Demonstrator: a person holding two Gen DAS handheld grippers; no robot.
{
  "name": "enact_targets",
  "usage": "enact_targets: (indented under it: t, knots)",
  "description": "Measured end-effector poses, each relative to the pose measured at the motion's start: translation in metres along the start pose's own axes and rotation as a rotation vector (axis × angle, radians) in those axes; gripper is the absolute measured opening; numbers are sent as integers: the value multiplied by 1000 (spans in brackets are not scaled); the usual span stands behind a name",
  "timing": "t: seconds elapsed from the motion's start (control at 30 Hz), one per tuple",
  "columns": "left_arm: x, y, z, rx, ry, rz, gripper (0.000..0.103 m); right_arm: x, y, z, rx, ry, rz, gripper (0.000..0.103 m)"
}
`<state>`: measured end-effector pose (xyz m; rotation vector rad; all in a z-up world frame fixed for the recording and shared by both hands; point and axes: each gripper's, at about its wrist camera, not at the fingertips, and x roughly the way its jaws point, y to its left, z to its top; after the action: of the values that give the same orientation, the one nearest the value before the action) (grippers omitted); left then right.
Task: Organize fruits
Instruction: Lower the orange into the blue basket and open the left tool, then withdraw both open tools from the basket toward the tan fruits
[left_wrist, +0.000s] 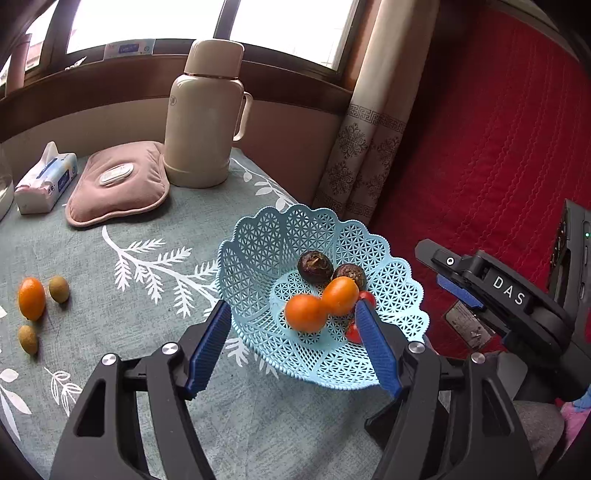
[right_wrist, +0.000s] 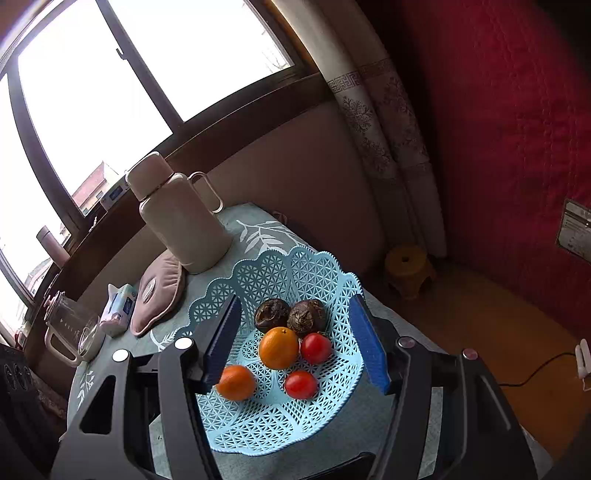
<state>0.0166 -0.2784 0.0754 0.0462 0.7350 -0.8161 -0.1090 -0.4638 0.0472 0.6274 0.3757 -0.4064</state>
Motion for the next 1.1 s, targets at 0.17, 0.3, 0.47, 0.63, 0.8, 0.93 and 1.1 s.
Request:
enact_targets:
  t: [0.17,0.3,0.47,0.63,0.8,0.93,1.1]
  knots:
    - [-2,11,-3,-24,6,28,69,0,2,-2,-4,2,1,62]
    - [-5,23,-7,-51,7,56,70,0,4,-4,-9,6,4,64]
    - [-12,37,-12,-86,5,92,75,-2,8,-7,-12,5,15,71]
    - [-18,46,-14,-105,-1,140,81,-3,14,-10,-23,8,27,72]
    - [-24,56,-17,-109,0,192,82,-3,24,-16,-51,17,44,72]
    - [-29,69,-19,-130,-5,212,82,-4,31,-20,-68,22,58,72]
    - [-39,86,-21,-160,-17,243,81,-4,37,-23,-86,24,66,72]
